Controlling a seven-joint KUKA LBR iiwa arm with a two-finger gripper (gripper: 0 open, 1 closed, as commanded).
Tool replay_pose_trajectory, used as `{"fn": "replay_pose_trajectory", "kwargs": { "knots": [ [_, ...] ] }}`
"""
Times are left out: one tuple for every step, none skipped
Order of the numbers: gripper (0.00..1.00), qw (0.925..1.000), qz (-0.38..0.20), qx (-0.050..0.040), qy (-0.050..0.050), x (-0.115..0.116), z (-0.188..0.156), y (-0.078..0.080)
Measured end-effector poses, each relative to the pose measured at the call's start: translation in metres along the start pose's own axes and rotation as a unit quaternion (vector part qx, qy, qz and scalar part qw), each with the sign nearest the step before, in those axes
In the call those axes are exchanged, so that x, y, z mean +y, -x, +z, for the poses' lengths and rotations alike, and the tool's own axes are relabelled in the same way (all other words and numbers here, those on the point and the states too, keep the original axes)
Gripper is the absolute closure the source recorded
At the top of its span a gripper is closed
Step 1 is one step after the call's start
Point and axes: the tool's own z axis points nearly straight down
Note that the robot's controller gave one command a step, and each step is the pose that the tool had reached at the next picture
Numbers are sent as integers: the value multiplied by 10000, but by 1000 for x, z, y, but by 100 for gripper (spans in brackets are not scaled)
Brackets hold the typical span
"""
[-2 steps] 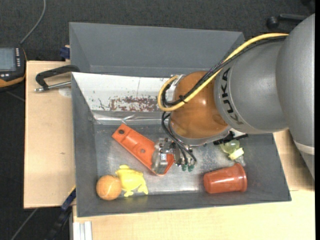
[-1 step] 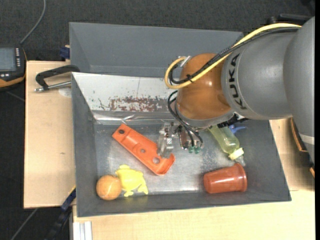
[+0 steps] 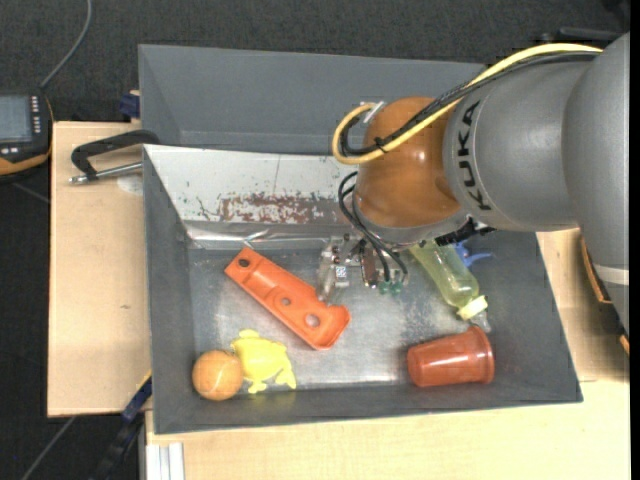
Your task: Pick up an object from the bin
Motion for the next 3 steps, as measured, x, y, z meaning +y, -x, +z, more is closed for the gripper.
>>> {"fn": "replay_pose_trajectory", "kwargs": {
  "knots": [
    [0, 9982, -607, -3, 14, 5, 45, -33],
    [0, 9982, -607, -2, 14, 5, 45, -33],
    [100, 9939, -1101, -33, 31, -2, 44, -24]
  ]
}}
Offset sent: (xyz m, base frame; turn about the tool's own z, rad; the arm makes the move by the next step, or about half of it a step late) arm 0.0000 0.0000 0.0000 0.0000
